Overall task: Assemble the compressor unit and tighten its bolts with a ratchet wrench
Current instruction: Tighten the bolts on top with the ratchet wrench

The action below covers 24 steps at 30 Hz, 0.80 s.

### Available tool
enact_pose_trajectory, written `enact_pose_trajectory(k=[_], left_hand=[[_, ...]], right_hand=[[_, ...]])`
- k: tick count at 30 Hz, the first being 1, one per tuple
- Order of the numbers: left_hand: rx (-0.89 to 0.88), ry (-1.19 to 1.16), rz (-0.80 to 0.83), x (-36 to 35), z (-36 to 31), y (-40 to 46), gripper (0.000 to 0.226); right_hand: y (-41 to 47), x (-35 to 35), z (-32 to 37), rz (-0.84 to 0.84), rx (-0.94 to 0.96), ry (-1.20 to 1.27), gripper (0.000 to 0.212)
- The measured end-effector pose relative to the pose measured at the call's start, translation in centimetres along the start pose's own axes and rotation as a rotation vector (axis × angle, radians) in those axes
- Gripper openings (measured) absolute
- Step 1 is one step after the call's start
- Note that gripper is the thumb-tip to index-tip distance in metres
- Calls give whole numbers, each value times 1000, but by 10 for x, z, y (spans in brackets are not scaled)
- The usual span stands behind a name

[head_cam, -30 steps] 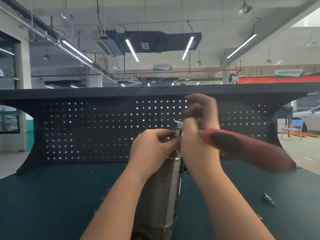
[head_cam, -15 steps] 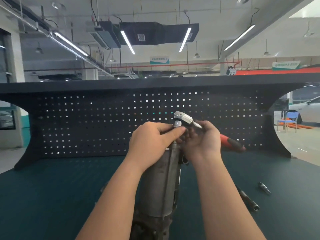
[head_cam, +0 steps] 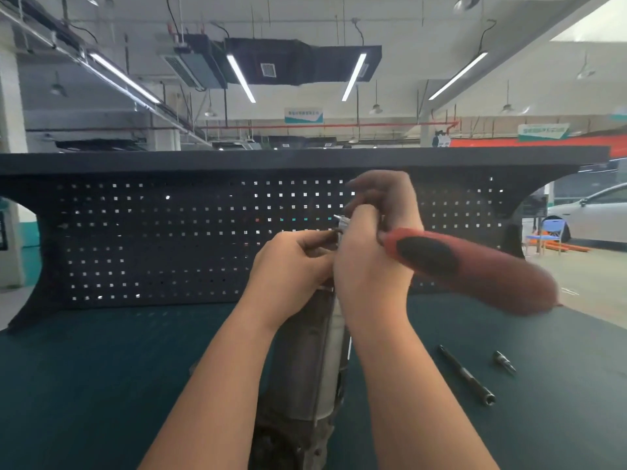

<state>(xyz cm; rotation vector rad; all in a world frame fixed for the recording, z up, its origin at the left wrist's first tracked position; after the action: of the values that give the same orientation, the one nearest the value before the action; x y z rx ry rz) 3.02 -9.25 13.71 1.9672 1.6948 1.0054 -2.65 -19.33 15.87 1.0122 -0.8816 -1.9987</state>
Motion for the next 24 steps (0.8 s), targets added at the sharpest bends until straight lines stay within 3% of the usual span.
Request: enact_pose_trajectory(k=[4,9,11,13,15,16,18,21,24], left_hand=[[18,41,-8,0,4,3,34],[-15,121,8,0,0,0,31],[-15,132,1,1,1,0,29],[-20,144,-8,1,3,1,22],[-27,173,-30,0,3,1,12],[-29,196,-48,1,3,2,14],[-28,225,-60,1,3,2,18],[-5,128,-8,1,3,1,22],[21,33,39,-1,2,-1,20]], right_hand=[[-7,-9,7,205,168,-274,21],[5,17,-21,-19,-34,151,14],[8,27,-41,-132,-238,220,9],[5,30,-67,-198,-587,391,4],[-1,22,-81,-207,-857,695,15],[-3,19,-82,-245,-907,786,23],[-5,19,-73,-333,-840,752,33],[-7,24,-34,-447,-422,397,43],[-16,3,1,-156,-51,62,46]])
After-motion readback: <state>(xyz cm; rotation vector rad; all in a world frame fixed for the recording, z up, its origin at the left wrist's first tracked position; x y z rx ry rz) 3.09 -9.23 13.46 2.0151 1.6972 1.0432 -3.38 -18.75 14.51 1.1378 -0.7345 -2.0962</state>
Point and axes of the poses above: each hand's wrist, its own y-axis towards the middle knuckle, its own x-axis out of the back of the hand, z = x × y, the point moved 5 cm from there along y, towards the middle knuckle, and after that the axes turned 4 degrees about -y, right-handed, at the moved point
